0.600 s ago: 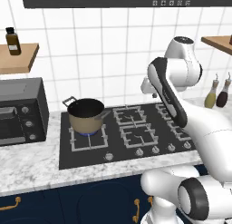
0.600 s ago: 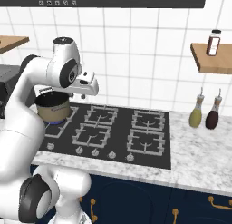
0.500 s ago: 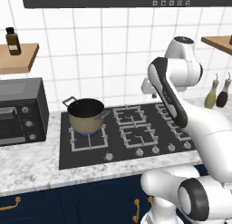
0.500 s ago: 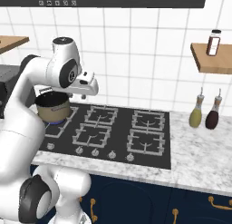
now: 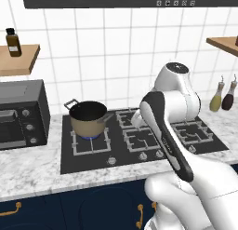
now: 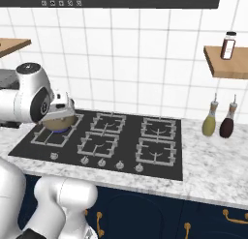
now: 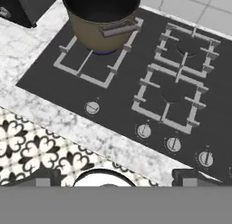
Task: Turn off the left burner of the stove.
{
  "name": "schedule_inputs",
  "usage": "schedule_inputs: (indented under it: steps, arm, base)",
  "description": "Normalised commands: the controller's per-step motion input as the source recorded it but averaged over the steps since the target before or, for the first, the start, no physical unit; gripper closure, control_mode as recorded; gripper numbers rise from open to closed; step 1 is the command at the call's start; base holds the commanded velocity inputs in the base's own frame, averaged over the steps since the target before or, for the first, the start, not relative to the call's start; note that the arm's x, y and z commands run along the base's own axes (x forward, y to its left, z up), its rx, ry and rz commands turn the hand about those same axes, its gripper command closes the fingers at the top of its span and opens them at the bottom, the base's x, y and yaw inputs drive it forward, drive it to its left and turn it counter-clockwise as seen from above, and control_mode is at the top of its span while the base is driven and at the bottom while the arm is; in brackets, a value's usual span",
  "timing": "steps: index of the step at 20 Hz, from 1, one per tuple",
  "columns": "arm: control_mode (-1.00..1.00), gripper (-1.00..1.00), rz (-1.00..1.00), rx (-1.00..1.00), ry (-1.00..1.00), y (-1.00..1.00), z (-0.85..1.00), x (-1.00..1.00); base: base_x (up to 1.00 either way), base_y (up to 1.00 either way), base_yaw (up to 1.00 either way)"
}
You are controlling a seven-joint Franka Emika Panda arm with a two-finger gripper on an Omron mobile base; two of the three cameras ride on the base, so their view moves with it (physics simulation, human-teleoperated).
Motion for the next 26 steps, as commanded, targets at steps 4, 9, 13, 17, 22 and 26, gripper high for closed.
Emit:
schedule_inputs:
  steps: [4, 9, 13, 17, 22, 26]
  arm:
    - [-1.00, -1.00, 0.57, -0.19, 0.09, 1.00, -0.90, -0.28]
    - [-1.00, -1.00, 0.34, -0.26, 0.17, 0.68, -0.59, 0.13]
    - [-1.00, -1.00, 0.04, -0.05, 0.07, 0.18, -0.20, 0.57]
    - [-1.00, -1.00, 0.00, 0.00, 0.04, 0.00, -0.36, 0.66]
    - [-1.00, -1.00, 0.02, 0.00, 0.12, 0.09, -0.42, 0.20]
    - [-1.00, -1.00, 0.00, 0.00, 0.07, 0.24, -0.46, 0.15]
  base:
    - [0.00, 0.00, 0.00]
    - [0.00, 0.00, 0.00]
    - [0.00, 0.00, 0.00]
    - [0.00, 0.00, 0.00]
    - [0.00, 0.00, 0.00]
    - [0.00, 0.00, 0.00]
